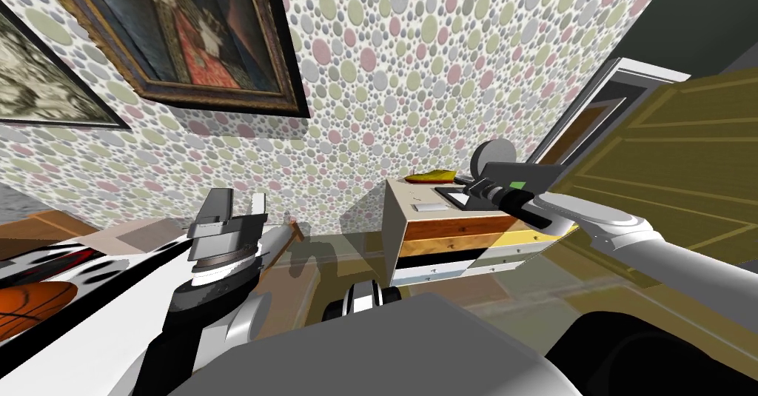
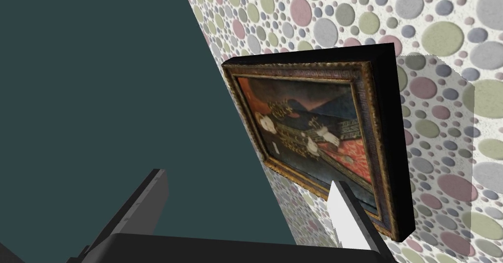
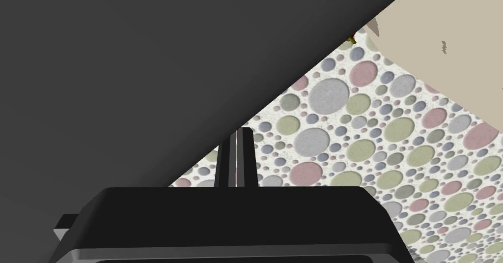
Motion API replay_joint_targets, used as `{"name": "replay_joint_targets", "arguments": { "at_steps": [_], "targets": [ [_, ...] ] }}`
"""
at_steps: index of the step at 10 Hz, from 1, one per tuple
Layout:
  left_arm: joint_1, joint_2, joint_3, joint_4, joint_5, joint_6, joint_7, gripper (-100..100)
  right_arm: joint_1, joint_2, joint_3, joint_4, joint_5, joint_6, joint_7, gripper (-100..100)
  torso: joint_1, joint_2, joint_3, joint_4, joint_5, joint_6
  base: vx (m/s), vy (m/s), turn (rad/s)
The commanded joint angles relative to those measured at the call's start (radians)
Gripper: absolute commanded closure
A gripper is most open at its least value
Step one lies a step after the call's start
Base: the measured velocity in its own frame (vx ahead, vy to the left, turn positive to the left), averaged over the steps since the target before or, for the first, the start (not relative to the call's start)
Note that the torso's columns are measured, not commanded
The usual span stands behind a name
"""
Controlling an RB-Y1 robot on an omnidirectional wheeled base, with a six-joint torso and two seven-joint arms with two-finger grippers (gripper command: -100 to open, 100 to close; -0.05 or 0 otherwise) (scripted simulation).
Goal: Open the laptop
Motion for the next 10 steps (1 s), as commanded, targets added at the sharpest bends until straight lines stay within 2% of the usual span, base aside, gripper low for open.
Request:
{"name": "replay_joint_targets", "arguments": {
  "at_steps": [1, 3, 4, 5, 6, 7, 10],
  "targets": [
    [0.0, 0.0, 0.0, 0.0, 0.0, 0.0, 0.0, 0, -0.081, -0.026, 0.08, 0.081, 0.015, -0.069, -0.009, 100, 0.0, -0.002, -0.001, -0.001, 0.0, 0.0, -0.036, 0.041, -0.001],
    [0.0, 0.0, 0.0, 0.0, 0.0, 0.0, 0.0, 0, -0.143, -0.026, 0.141, 0.14, 0.015, -0.069, -0.009, 100, -0.006, -0.004, -0.002, -0.001, -0.002, 0.003, -0.006, 0.009, -0.007],
    [0.0, 0.0, 0.0, 0.0, 0.0, 0.0, 0.0, 0, -0.172, -0.026, 0.15, 0.16, 0.015, -0.069, -0.009, 100, -0.009, -0.004, -0.002, -0.001, -0.003, 0.003, 0.0, 0.0, 0.0],
    [0.0, 0.0, 0.0, 0.0, 0.0, 0.0, 0.0, 0, -0.202, -0.076, 0.189, 0.193, 0.047, -0.12, -0.028, 100, -0.008, -0.004, -0.002, -0.001, -0.003, 0.003, -0.048, 0.062, 0.194],
    [0.0, 0.0, 0.0, 0.0, 0.0, 0.0, 0.0, 0, -0.229, -0.081, 0.213, 0.222, 0.047, -0.14, -0.028, 100, -0.003, -0.003, -0.002, -0.002, -0.002, -0.001, -0.055, 0.07, 0.118],
    [0.0, 0.0, 0.0, 0.0, 0.0, 0.0, 0.0, 0, -0.26, -0.081, 0.244, 0.252, 0.047, -0.157, -0.028, 100, -0.002, -0.003, -0.001, -0.001, 0.0, 0.002, -0.024, 0.031, -0.013],
    [0.0, 0.0, 0.0, 0.0, 0.0, 0.0, 0.0, 0, -0.356, -0.081, 0.32, 0.339, 0.047, -0.157, -0.028, 100, -0.008, -0.002, -0.001, 0.0, -0.003, 0.003, 0.001, -0.002, -0.003]
  ]
}}
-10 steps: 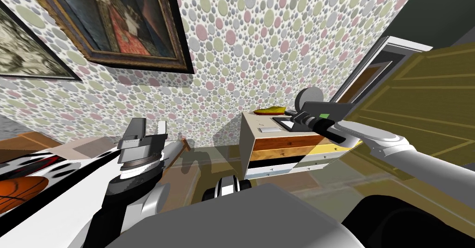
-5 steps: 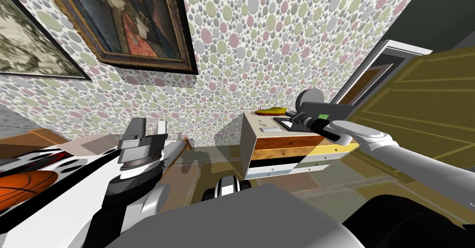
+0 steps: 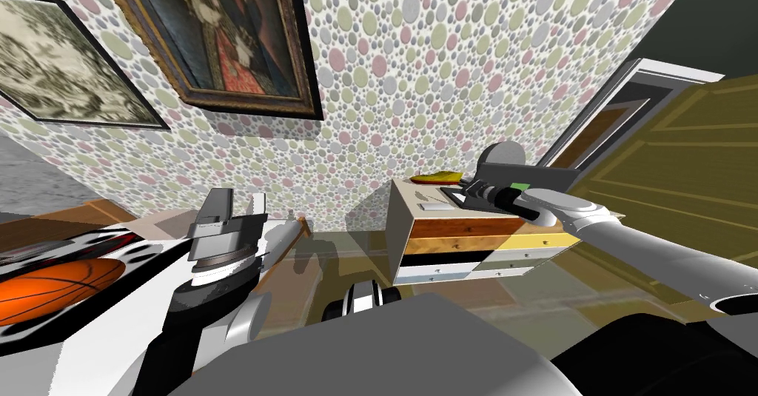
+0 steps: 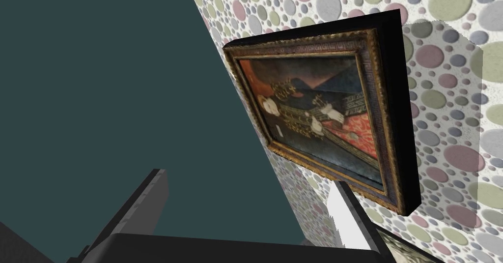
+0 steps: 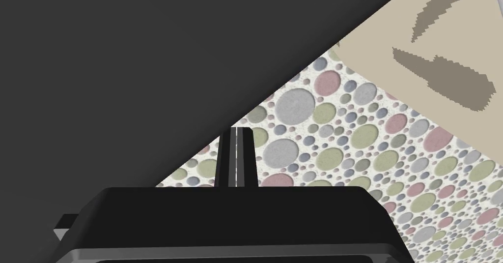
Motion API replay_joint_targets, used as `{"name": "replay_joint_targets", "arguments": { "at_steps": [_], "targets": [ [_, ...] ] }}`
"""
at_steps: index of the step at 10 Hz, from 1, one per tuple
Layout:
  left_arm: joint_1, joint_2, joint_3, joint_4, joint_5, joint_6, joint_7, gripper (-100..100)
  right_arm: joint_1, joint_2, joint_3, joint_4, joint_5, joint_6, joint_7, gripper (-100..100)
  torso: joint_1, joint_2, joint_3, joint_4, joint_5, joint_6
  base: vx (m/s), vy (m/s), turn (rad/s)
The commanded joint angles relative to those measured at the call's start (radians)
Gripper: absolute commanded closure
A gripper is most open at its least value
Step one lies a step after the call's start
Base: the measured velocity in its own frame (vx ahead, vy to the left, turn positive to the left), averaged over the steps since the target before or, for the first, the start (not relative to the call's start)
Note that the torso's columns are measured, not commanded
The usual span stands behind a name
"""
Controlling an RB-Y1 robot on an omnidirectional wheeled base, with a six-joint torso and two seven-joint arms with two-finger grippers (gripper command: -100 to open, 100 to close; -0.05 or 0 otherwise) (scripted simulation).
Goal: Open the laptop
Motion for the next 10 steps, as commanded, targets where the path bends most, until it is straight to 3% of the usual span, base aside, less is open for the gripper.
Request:
{"name": "replay_joint_targets", "arguments": {
  "at_steps": [1, 2, 5, 7, 8, 10],
  "targets": [
    [0.0, 0.0, 0.0, 0.0, 0.0, 0.0, 0.0, 0, -0.063, -0.001, 0.037, 0.037, 0.0, 0.007, -0.003, 100, 0.0, 0.0, 0.0, 0.0, 0.0, 0.0, 0.004, -0.007, -0.002],
    [0.0, 0.0, 0.0, 0.0, 0.0, 0.0, 0.0, 0, -0.108, -0.047, 0.088, 0.087, 0.032, -0.047, -0.022, 100, 0.002, 0.001, 0.001, 0.001, 0.001, 0.0, -0.053, 0.056, 0.208],
    [0.0, 0.0, 0.0, 0.0, 0.0, 0.0, 0.0, 0, -0.208, -0.056, 0.186, 0.176, 0.032, -0.081, -0.022, 100, 0.004, 0.002, 0.002, 0.001, 0.002, 0.001, -0.027, 0.041, 0.024],
    [0.0, 0.0, 0.0, 0.0, 0.0, 0.0, 0.0, 0, -0.253, -0.056, 0.207, 0.215, 0.032, -0.081, -0.022, 100, 0.001, 0.0, 0.0, 0.0, 0.001, 0.0, 0.006, -0.003, 0.003],
    [0.0, 0.0, 0.0, 0.0, 0.0, 0.0, 0.0, 0, -0.296, -0.105, 0.258, 0.259, 0.063, -0.135, -0.041, 100, 0.002, 0.001, 0.0, 0.0, 0.001, 0.0, -0.046, 0.045, 0.183],
    [0.0, 0.0, 0.0, 0.0, 0.0, 0.0, 0.0, 0, -0.345, -0.11, 0.308, 0.313, 0.063, -0.169, -0.041, 100, 0.007, 0.004, 0.003, 0.002, 0.003, 0.0, -0.045, 0.055, 0.061]
  ]
}}
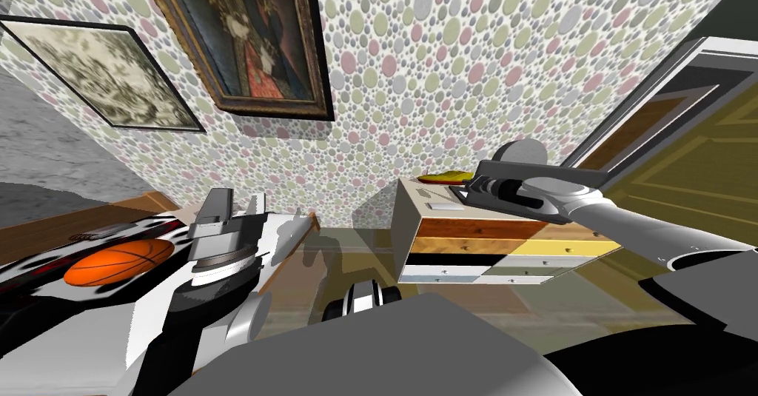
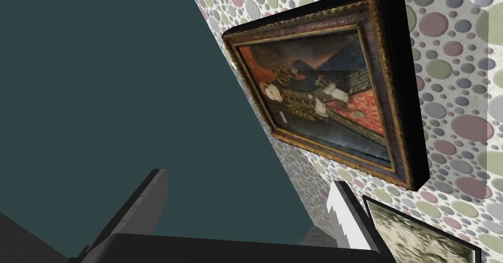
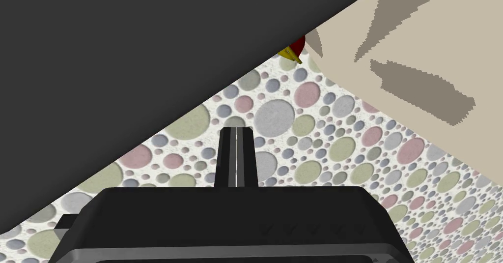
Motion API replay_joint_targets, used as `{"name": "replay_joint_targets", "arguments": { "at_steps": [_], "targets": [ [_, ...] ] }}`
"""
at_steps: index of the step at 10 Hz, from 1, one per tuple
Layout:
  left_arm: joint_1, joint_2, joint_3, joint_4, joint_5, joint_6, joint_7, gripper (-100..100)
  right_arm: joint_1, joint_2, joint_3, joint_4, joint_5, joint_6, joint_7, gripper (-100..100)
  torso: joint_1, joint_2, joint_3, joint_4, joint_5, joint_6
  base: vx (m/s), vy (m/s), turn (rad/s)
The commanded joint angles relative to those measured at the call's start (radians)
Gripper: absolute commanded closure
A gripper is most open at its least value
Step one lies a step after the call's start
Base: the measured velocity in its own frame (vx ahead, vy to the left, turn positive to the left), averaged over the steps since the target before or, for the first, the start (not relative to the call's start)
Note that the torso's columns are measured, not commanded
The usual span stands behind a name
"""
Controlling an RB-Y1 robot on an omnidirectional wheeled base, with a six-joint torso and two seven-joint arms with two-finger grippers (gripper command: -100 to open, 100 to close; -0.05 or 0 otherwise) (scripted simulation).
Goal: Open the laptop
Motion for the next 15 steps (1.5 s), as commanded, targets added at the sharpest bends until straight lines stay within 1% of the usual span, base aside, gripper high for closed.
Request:
{"name": "replay_joint_targets", "arguments": {
  "at_steps": [1, 2, 3, 4, 5, 6, 8, 9, 10, 11, 12, 13, 14, 15],
  "targets": [
    [0.0, 0.0, 0.0, 0.0, 0.0, 0.0, 0.0, 0, -0.079, -0.007, 0.078, 0.082, 0.006, -0.035, -0.003, 100, -0.003, -0.002, -0.001, 0.0, -0.001, 0.001, -0.001, 0.018, -0.023],
    [0.0, 0.0, 0.0, 0.0, 0.0, 0.0, 0.0, 0, -0.119, -0.007, 0.114, 0.117, 0.006, -0.035, -0.003, 100, -0.006, -0.004, -0.002, -0.001, -0.002, 0.0, 0.008, 0.002, -0.002],
    [0.0, 0.0, 0.0, 0.0, 0.0, 0.0, 0.0, 0, -0.148, -0.007, 0.119, 0.131, 0.006, -0.035, -0.003, 100, -0.007, -0.005, -0.003, -0.002, -0.002, 0.0, 0.007, -0.006, 0.002],
    [0.0, 0.0, 0.0, 0.0, 0.0, 0.0, 0.0, 0, -0.148, -0.007, 0.119, 0.131, 0.006, -0.035, -0.003, 100, -0.005, -0.004, -0.003, -0.001, -0.002, -0.001, 0.006, -0.009, 0.001],
    [0.0, 0.0, 0.0, 0.0, 0.0, 0.0, 0.0, 0, -0.194, -0.059, 0.168, 0.177, 0.037, -0.083, -0.022, 100, -0.004, -0.003, -0.002, -0.001, -0.002, -0.001, -0.05, 0.057, 0.212],
    [0.0, 0.0, 0.0, 0.0, 0.0, 0.0, 0.0, 0, -0.281, -0.061, 0.231, 0.238, 0.037, -0.119, -0.022, 100, 0.001, -0.001, -0.001, -0.001, 0.0, -0.002, -0.055, 0.069, 0.122],
    [0.0, 0.0, 0.0, 0.0, 0.0, 0.0, 0.0, 0, -0.318, -0.061, 0.28, 0.284, 0.037, -0.123, -0.022, 100, -0.004, -0.002, -0.001, 0.0, -0.001, 0.001, -0.009, 0.03, -0.027],
    [0.0, 0.0, 0.0, 0.0, 0.0, 0.0, 0.0, 0, -0.338, -0.061, 0.289, 0.31, 0.037, -0.123, -0.022, 100, -0.006, -0.004, -0.002, -0.001, -0.002, 0.0, 0.0, 0.0, 0.0],
    [0.0, 0.0, 0.0, 0.0, 0.0, 0.0, 0.0, 0, -0.375, -0.108, 0.326, 0.353, 0.068, -0.181, -0.041, 100, -0.007, -0.004, -0.003, -0.002, -0.003, -0.001, -0.039, 0.042, 0.189],
    [0.0, 0.0, 0.0, 0.0, 0.0, 0.0, 0.0, 0, -0.383, -0.116, 0.345, 0.368, 0.068, -0.195, -0.041, 100, -0.002, -0.002, -0.002, -0.001, -0.001, -0.002, -0.05, 0.065, 0.128],
    [0.0, 0.0, 0.0, 0.0, 0.0, 0.0, 0.0, 0, -0.417, -0.116, 0.376, 0.401, 0.068, -0.211, -0.041, 100, -0.001, -0.001, -0.001, 0.0, 0.0, 0.0, -0.019, 0.047, -0.006],
    [0.0, 0.0, 0.0, 0.0, 0.0, 0.0, 0.0, 0, -0.445, -0.116, 0.407, 0.427, 0.068, -0.211, -0.041, 100, -0.003, -0.002, -0.001, -0.001, -0.001, 0.0, -0.001, 0.02, -0.024],
    [0.0, 0.0, 0.0, 0.0, 0.0, 0.0, 0.0, 0, -0.436, -0.116, 0.423, 0.432, 0.068, -0.211, -0.041, 100, -0.006, -0.003, -0.002, -0.001, -0.002, 0.0, 0.0, 0.0, 0.0],
    [0.0, 0.0, 0.0, 0.0, 0.0, 0.0, 0.0, 0, -0.443, -0.116, 0.447, 0.443, 0.068, -0.211, -0.041, 100, -0.006, -0.004, -0.003, -0.001, -0.002, -0.001, 0.0, 0.0, 0.0]
  ]
}}
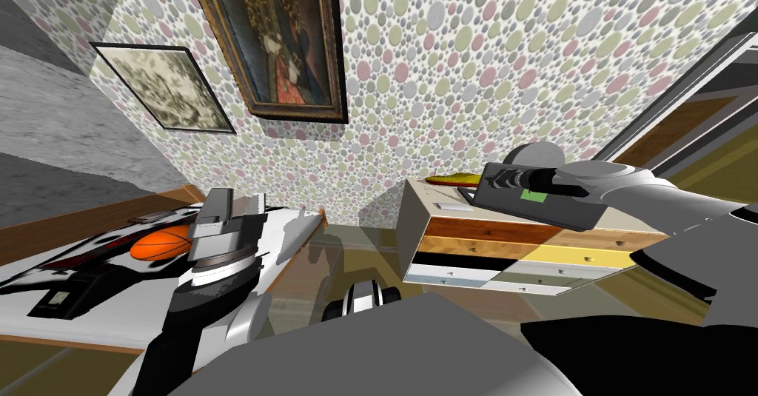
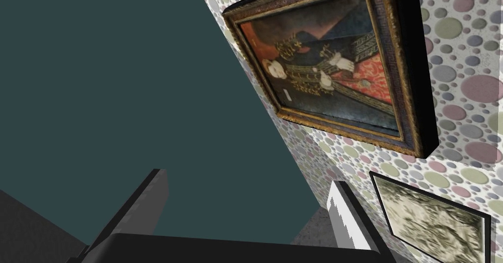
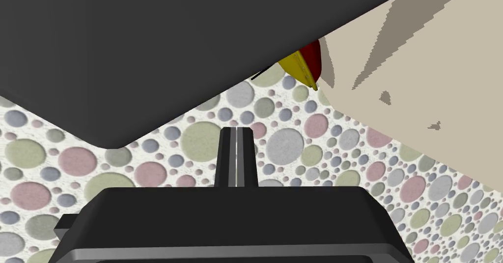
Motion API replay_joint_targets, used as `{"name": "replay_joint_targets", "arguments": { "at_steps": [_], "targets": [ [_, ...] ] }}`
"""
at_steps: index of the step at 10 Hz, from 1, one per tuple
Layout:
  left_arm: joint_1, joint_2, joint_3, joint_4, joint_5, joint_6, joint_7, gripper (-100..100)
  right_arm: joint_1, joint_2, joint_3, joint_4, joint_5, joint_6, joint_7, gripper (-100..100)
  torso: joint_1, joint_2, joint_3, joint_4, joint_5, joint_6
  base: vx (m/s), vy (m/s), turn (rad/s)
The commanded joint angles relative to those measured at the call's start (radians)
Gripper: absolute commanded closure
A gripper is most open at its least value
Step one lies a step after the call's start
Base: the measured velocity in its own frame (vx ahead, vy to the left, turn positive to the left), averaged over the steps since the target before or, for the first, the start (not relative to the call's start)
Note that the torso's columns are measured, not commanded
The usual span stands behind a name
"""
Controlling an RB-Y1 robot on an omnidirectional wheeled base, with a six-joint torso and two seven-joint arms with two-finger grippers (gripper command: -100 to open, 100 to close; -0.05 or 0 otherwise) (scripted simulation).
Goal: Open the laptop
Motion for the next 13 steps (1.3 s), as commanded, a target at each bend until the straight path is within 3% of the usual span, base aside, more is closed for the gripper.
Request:
{"name": "replay_joint_targets", "arguments": {
  "at_steps": [1, 4, 5, 8, 10, 11, 13],
  "targets": [
    [0.0, 0.0, 0.0, 0.0, 0.0, 0.0, 0.0, 0, -0.057, 0.015, 0.062, 0.06, 0.024, -0.02, 0.005, 100, 0.001, 0.0, 0.0, 0.0, 0.0, 0.0, 0.003, -0.007, 0.002],
    [0.0, 0.0, 0.0, 0.0, 0.0, 0.0, 0.0, 0, -0.131, 0.015, 0.062, 0.096, 0.024, -0.02, 0.005, 100, 0.004, 0.002, 0.001, 0.001, 0.002, 0.0, 0.001, -0.002, 0.0],
    [0.0, 0.0, 0.0, 0.0, 0.0, 0.0, 0.0, 0, -0.102, -0.028, 0.064, 0.089, 0.017, -0.03, -0.022, 100, 0.004, 0.002, 0.001, 0.001, 0.002, 0.0, 0.035, 0.019, -0.083],
    [0.0, 0.0, 0.0, 0.0, 0.0, 0.0, 0.0, 0, -0.106, -0.071, 0.073, 0.1, 0.021, -0.048, -0.052, 100, 0.004, 0.0, 0.0, 0.0, 0.001, 0.0, 0.048, 0.038, -0.059],
    [0.0, 0.0, 0.0, 0.0, 0.0, 0.0, 0.0, 0, -0.094, -0.073, 0.069, 0.088, 0.013, -0.037, -0.053, 100, 0.002, 0.002, 0.001, 0.001, 0.001, 0.0, 0.018, 0.017, -0.011],
    [0.0, 0.0, 0.0, 0.0, 0.0, 0.0, 0.0, 0, -0.102, -0.054, 0.053, 0.111, 0.002, -0.009, -0.054, -100, 0.001, 0.003, 0.002, 0.001, 0.0, 0.0, 0.043, 0.022, -0.015],
    [0.0, 0.0, 0.0, 0.0, 0.0, 0.0, 0.0, 0, -0.106, -0.037, 0.035, 0.13, -0.012, 0.022, -0.055, -100, 0.004, 0.0, 0.0, 0.0, 0.001, 0.0, 0.064, 0.044, -0.016]
  ]
}}
